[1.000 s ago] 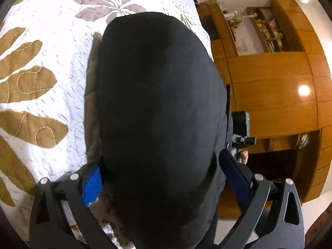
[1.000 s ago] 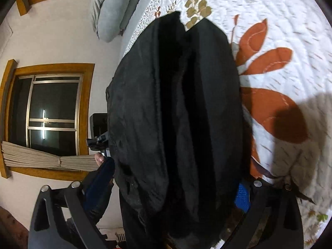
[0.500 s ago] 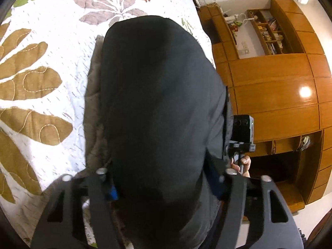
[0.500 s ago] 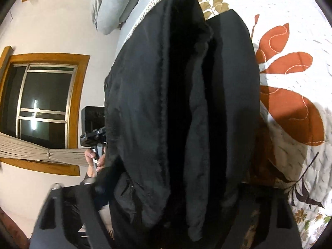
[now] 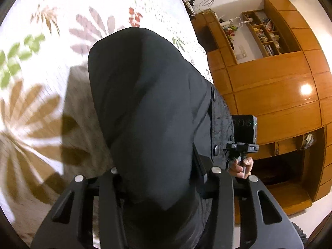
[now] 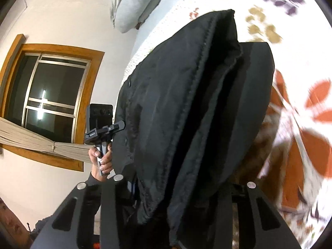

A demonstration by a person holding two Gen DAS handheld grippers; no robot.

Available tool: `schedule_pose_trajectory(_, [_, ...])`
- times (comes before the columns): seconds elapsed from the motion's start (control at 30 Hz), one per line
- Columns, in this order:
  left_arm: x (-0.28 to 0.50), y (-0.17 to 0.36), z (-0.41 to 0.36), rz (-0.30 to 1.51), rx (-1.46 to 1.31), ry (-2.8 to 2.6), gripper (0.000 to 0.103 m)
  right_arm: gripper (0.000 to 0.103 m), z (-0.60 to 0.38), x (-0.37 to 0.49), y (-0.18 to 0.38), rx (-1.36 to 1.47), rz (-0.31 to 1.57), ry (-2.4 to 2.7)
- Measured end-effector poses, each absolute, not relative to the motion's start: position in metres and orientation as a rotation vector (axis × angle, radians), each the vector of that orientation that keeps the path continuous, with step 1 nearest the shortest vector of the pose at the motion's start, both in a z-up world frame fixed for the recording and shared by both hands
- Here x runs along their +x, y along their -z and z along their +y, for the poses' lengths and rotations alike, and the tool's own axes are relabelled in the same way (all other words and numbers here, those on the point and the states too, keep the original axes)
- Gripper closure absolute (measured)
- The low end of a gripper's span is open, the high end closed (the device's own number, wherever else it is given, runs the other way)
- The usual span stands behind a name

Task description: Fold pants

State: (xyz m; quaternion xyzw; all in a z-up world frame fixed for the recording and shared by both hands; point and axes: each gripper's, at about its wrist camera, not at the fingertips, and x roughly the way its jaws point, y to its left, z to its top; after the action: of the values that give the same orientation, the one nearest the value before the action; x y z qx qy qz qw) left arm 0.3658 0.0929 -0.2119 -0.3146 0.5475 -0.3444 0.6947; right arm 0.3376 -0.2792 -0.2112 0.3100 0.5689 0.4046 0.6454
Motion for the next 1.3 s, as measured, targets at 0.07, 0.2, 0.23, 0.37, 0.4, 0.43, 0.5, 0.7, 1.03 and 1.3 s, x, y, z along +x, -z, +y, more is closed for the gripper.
schedule_pose_trajectory(0.07, [0.38, 0.203, 0.106, 1.219, -0.688, 0.746, 0.061, 0.062, -0.258, 0.359, 0.203, 0.687, 1.291, -0.935])
schedule_pose_trajectory(0.2, [0.423, 0.187, 0.138, 1.206, -0.664, 0.688, 0.06, 0.062, -0.219, 0.409, 0.195, 0.656, 1.29, -0.954])
schedule_pose_trajectory(0.23, [0.434, 0.187, 0.146, 1.206, -0.661, 0.673, 0.06, 0.062, -0.206, 0.425, 0.195, 0.645, 1.293, -0.957])
schedule_pose_trajectory(0.37, [0.485, 0.193, 0.179, 1.214, -0.668, 0.625, 0.06, 0.062, -0.172, 0.477, 0.201, 0.621, 1.309, -0.949])
schedule_pose_trajectory(0.4, [0.496, 0.197, 0.186, 1.217, -0.666, 0.611, 0.058, 0.062, -0.164, 0.488, 0.203, 0.613, 1.314, -0.948])
schedule_pose_trajectory(0.43, [0.504, 0.201, 0.193, 1.218, -0.667, 0.604, 0.058, 0.062, -0.155, 0.501, 0.206, 0.605, 1.321, -0.945])
schedule_pose_trajectory(0.5, [0.519, 0.211, 0.204, 1.224, -0.677, 0.586, 0.058, 0.062, -0.142, 0.521, 0.217, 0.6, 1.338, -0.936])
schedule_pose_trajectory(0.7, [0.542, 0.257, 0.233, 1.241, -0.767, 0.589, 0.053, 0.059, -0.129, 0.548, 0.257, 0.638, 1.402, -0.91])
schedule_pose_trajectory(1.03, [0.528, 0.248, 0.239, 1.223, -0.751, 0.6, 0.012, 0.015, -0.144, 0.549, 0.258, 0.712, 1.407, -0.888])
schedule_pose_trajectory(1.3, [0.486, 0.222, 0.276, 1.129, -0.687, 0.394, 0.012, 0.013, -0.185, 0.501, 0.219, 0.566, 1.284, -0.747])
